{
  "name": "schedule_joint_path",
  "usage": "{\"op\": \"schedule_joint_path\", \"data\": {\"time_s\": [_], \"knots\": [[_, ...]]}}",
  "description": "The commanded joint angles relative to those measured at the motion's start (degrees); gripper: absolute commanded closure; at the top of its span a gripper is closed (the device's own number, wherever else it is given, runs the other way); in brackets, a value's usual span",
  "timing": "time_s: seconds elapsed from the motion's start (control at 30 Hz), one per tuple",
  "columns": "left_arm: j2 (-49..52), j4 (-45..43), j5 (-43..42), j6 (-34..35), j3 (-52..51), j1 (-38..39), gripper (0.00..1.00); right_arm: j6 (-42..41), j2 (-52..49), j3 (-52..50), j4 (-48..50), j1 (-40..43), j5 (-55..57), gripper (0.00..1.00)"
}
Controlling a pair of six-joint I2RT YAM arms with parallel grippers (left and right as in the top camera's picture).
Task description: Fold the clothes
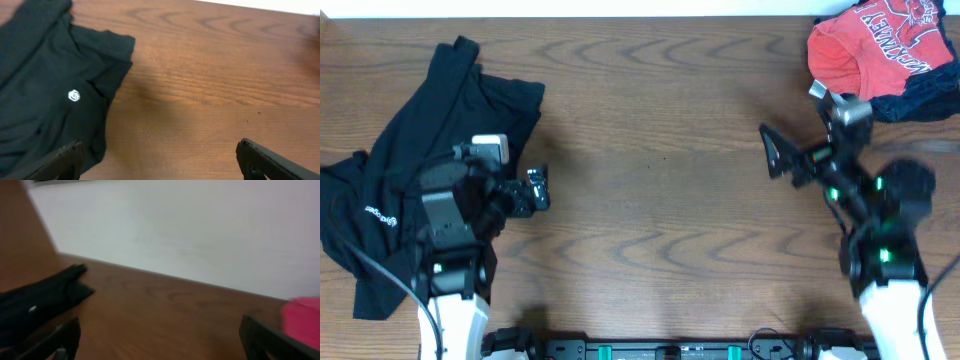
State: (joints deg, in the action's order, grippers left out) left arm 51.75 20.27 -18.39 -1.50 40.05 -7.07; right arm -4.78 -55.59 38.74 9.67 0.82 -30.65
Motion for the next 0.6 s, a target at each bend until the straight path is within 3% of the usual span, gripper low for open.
{"op": "schedule_joint_path", "data": {"time_s": [0.0, 0.27, 0.57], "knots": [[3.52, 0.7, -5.11, 0.26, 2.29, -0.26, 0.02, 0.11, -8.15, 6.97, -2.97, -0.52, -8.0, 0.01], [8.17, 0.7, -6.08, 0.26, 2.29, -0.26, 0.02, 3.13, -25.59, 20.65, -15.76, -1.05, -7.02, 0.01], [8.52, 1.01, -2.91, 1.64, 2.29, -0.31, 0.02, 13.68, -35.19, 30.21, -31.41, -6.16, 10.67, 0.01]]}}
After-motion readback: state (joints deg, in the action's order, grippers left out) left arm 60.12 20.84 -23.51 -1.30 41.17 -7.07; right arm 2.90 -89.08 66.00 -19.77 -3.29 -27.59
